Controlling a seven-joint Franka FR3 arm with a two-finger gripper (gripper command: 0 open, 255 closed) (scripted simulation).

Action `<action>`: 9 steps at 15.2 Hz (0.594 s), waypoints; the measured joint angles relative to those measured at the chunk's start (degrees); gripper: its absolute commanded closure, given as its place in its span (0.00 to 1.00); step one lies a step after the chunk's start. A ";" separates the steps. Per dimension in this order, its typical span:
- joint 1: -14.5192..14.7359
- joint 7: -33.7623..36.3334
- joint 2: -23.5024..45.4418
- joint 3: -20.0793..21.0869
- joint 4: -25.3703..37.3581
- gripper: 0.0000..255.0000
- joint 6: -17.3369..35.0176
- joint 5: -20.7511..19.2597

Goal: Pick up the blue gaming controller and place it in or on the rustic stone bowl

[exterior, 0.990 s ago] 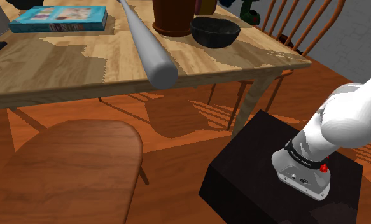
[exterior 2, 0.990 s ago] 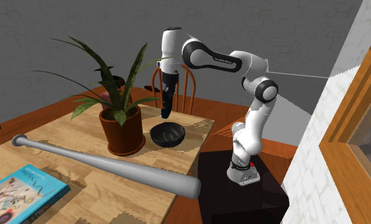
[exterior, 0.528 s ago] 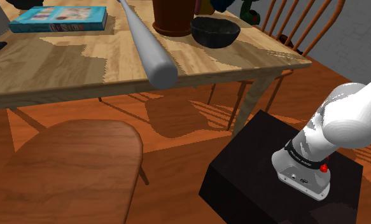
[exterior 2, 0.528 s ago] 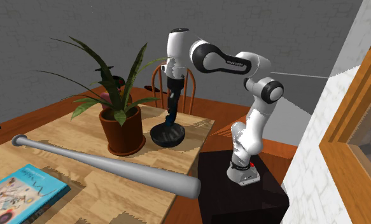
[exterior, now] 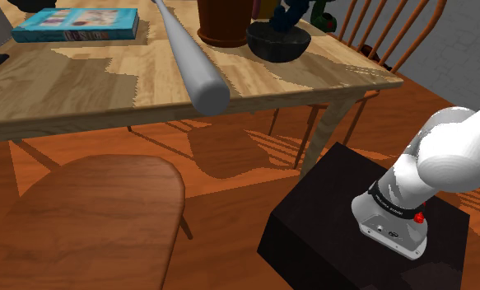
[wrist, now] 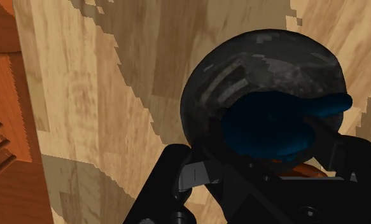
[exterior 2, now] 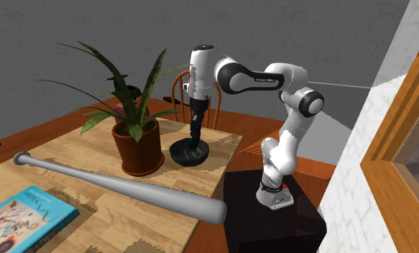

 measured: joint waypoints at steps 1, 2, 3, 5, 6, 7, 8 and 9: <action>0.00 0.00 -0.39 -0.07 -1.35 1.00 0.97 0.01; 0.00 0.02 -0.51 -0.09 -2.20 1.00 1.68 0.01; 0.01 0.06 -0.91 -0.11 -3.41 1.00 2.50 0.03; 0.06 0.20 -1.43 -0.10 -5.45 1.00 4.02 0.07; 0.06 0.20 -1.80 -0.17 -6.91 1.00 5.10 0.08; 0.09 0.31 -1.94 -0.12 -7.43 1.00 5.48 0.10; 0.09 0.33 -2.05 -0.12 -7.80 1.00 5.77 0.11; 0.10 0.33 -2.14 -0.12 -7.95 1.00 5.89 0.11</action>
